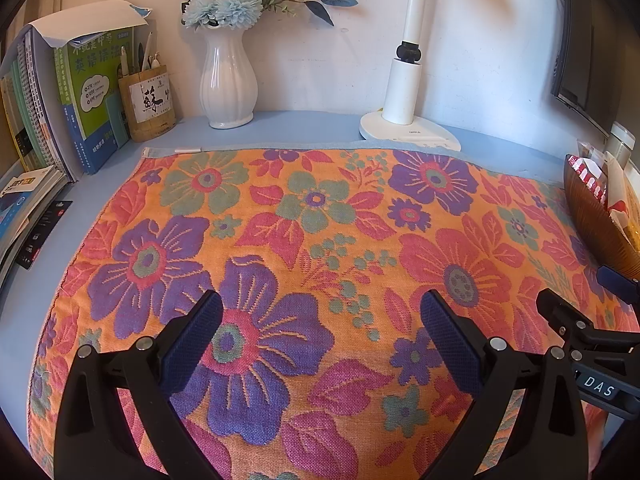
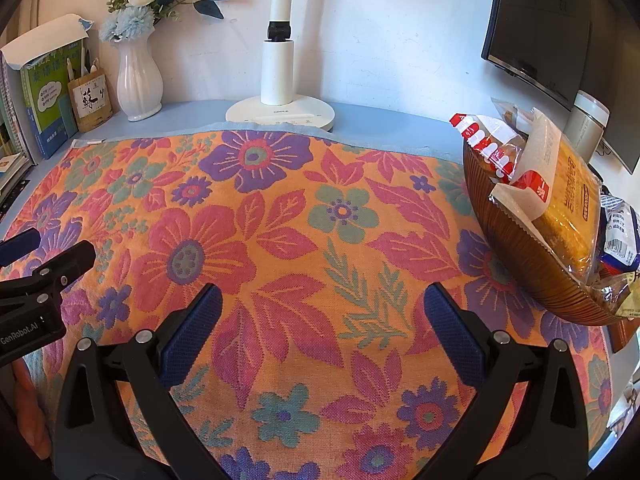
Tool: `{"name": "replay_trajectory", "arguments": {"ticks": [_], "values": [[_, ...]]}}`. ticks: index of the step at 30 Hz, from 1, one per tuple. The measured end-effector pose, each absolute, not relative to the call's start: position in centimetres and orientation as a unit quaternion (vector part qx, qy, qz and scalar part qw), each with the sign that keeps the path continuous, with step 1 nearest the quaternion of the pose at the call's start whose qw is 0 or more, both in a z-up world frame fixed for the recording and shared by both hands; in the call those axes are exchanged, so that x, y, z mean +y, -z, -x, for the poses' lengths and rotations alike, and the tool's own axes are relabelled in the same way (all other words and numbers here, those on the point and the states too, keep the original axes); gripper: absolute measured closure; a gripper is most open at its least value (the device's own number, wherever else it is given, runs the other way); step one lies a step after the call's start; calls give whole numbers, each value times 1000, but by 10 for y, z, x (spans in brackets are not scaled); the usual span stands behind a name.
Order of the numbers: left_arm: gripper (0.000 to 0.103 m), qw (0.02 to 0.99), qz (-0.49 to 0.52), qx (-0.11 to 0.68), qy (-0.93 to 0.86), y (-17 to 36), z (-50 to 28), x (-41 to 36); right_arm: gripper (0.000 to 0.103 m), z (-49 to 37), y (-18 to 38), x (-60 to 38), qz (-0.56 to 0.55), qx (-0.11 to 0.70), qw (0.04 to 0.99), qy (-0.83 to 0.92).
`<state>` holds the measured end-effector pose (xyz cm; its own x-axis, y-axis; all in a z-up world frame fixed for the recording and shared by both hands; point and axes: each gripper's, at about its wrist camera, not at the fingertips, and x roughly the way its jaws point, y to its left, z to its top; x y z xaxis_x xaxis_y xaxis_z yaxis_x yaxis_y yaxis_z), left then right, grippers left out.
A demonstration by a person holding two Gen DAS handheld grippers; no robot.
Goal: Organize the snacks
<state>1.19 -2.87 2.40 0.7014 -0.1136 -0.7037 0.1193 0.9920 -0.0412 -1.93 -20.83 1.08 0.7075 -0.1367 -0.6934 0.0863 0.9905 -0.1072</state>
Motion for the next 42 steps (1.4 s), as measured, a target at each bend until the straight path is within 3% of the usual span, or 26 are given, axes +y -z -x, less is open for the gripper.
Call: {"name": "replay_trajectory", "arguments": {"ticks": [42], "values": [[5, 920, -1, 386, 63, -23, -12, -30, 3, 19, -9, -207, 33, 380, 923, 59]]}}
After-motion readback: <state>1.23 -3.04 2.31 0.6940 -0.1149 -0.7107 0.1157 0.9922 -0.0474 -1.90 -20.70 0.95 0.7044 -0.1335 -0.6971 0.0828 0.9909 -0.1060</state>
